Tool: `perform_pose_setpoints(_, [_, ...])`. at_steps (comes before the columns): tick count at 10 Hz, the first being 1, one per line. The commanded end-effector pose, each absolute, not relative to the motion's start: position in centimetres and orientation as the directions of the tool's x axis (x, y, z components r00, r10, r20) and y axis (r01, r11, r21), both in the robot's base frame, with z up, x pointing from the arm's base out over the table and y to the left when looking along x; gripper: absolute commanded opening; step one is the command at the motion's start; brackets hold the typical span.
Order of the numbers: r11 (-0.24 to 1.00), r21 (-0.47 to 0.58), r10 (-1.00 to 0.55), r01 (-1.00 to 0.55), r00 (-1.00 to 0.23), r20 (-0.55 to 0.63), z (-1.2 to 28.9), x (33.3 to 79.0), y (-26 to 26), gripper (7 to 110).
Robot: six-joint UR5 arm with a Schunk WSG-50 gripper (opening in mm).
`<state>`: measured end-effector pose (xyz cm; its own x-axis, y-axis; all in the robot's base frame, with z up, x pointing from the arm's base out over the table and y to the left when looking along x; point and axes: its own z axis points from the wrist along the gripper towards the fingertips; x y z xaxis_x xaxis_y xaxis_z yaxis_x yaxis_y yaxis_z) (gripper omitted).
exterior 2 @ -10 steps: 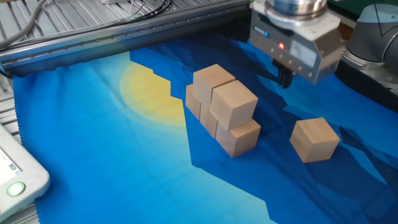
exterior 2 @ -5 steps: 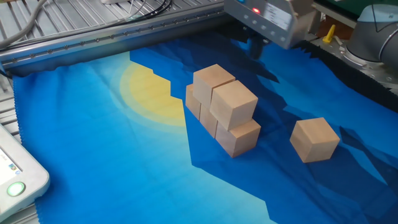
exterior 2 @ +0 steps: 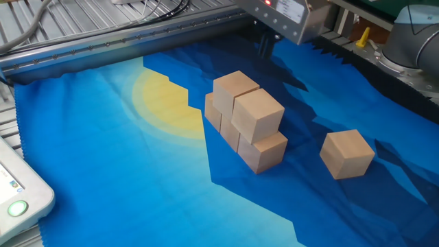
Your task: Stack the blocks into a pyramid shape
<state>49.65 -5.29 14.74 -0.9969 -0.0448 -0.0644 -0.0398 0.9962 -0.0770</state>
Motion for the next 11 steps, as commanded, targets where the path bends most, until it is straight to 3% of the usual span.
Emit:
perform_pose_setpoints(1, [0.998,0.003,0.061,0.061,-0.983,-0.173,15.4,52.0,-4.0,7])
perform_pose_setpoints(3, [0.987,-0.007,0.156,0.158,-0.982,-0.107,15.2,50.4,-4.4,7])
perform_pose_setpoints(6, [0.981,-0.094,0.165,0.171,-0.984,-0.069,15.2,49.0,-6.4,7])
perform_pose_setpoints(8, [0.983,-0.07,0.164,0.172,-0.981,-0.102,15.2,49.9,-6.0,7])
perform_pose_setpoints(11, [0.992,-0.038,0.117,0.122,-0.987,-0.113,16.4,56.4,-7.4,7])
